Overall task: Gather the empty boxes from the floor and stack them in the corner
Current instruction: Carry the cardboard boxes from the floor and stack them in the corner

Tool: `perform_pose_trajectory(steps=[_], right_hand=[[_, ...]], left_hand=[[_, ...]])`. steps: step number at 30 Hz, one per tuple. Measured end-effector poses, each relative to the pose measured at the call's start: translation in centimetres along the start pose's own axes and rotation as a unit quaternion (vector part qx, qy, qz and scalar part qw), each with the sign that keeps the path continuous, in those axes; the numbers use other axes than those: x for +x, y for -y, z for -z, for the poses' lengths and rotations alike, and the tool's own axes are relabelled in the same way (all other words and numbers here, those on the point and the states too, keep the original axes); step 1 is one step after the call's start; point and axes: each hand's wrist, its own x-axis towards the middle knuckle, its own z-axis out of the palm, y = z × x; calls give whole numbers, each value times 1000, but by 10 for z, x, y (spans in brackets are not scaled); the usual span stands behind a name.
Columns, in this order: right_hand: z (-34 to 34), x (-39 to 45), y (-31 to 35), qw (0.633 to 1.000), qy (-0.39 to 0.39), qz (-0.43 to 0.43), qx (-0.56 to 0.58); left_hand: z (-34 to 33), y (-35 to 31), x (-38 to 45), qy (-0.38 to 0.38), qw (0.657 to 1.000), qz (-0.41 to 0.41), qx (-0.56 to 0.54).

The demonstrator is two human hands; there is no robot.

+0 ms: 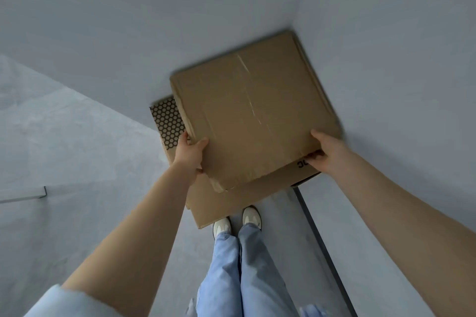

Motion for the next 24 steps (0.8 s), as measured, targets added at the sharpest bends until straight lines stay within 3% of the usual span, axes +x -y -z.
perform_pose_trajectory(steps=[8, 12, 18, 24], right_hand=[[1, 1, 4, 999, 31, -7, -16], [16, -23, 1, 993, 39, 5, -112], [47, -92, 3, 963, 13, 123, -241], [77, -176, -7, 905, 0, 265, -334]], left_hand=[[0, -4, -1, 6, 998, -11, 59], [11, -18, -19, -39, 996, -60, 61], [18, -38, -88, -48, 985, -120, 112], [11, -43, -163, 22, 971, -168, 167]])
